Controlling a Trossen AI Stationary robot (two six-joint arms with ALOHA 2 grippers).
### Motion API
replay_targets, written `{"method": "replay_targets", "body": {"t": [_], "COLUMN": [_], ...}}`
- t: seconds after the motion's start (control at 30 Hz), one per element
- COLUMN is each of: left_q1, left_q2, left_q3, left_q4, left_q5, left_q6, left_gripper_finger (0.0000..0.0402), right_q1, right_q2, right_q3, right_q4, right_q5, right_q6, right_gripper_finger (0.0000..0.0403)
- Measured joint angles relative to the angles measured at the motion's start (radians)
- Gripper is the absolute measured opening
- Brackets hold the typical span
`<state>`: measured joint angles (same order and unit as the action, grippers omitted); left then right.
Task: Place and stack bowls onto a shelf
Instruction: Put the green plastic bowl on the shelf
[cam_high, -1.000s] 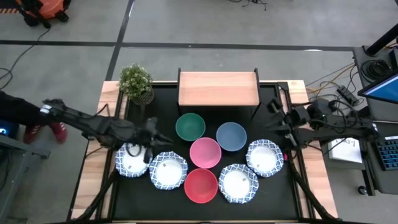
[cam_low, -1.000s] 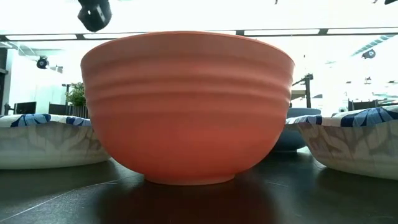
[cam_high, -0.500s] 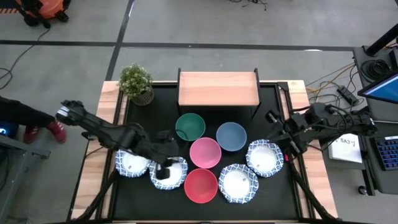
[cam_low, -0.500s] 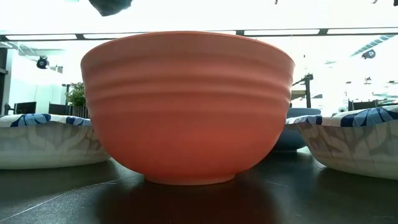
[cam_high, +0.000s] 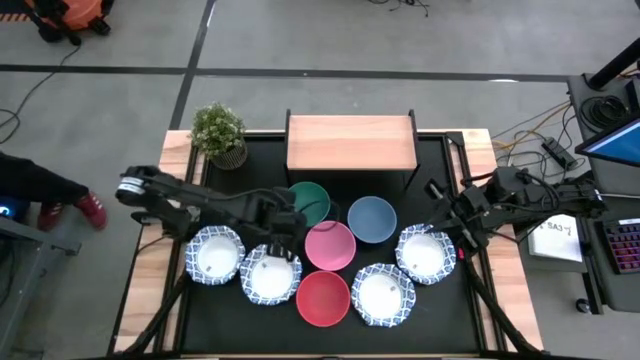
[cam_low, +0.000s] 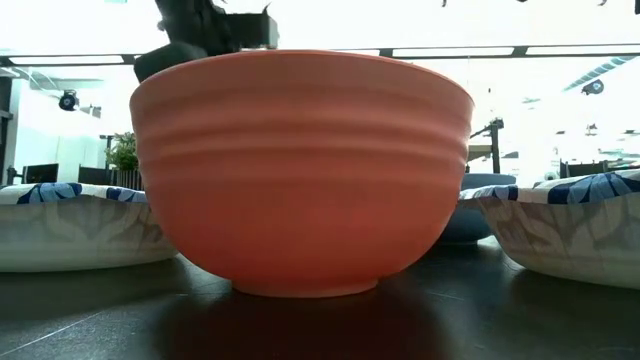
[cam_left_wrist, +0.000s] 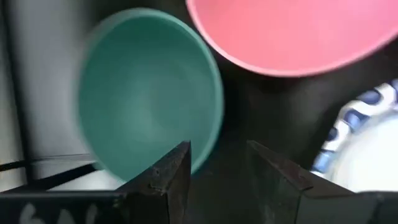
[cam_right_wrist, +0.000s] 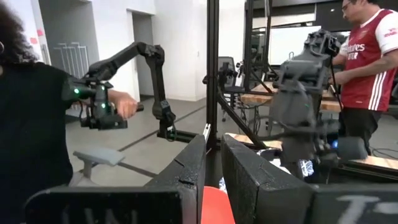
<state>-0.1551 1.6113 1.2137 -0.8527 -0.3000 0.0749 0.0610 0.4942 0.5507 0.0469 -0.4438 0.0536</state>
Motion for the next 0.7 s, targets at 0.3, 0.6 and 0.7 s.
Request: {"method": "replay_targets", "body": {"t": [0.3, 0.6, 0.7], "left_q1": [0.076, 0.102, 0.108], "left_q2": [0.056, 0.104, 0.122], "left_q3": [-0.006, -0.006, -0.006], "left_q4": [0.081, 0.096, 0.101], "left_q5": [0.07, 0.112, 0.143], "left_q6": [0.101, 0.106, 0.108], "left_gripper_finger": [0.0118, 0.0106, 0.0097], "right_q1": [0.0, 0.0, 0.0], "right_q2": [0.0, 0.0, 0.0], "right_q3": [-0.002, -0.003, -0.003], "right_q4": [-0.001, -0.02, -0.027], "right_q5": [0.0, 0.0, 0.0], "right_q6": [-0.002, 0.01, 0.01], "right_gripper_finger": [0.0043, 0.0043, 0.0043]}}
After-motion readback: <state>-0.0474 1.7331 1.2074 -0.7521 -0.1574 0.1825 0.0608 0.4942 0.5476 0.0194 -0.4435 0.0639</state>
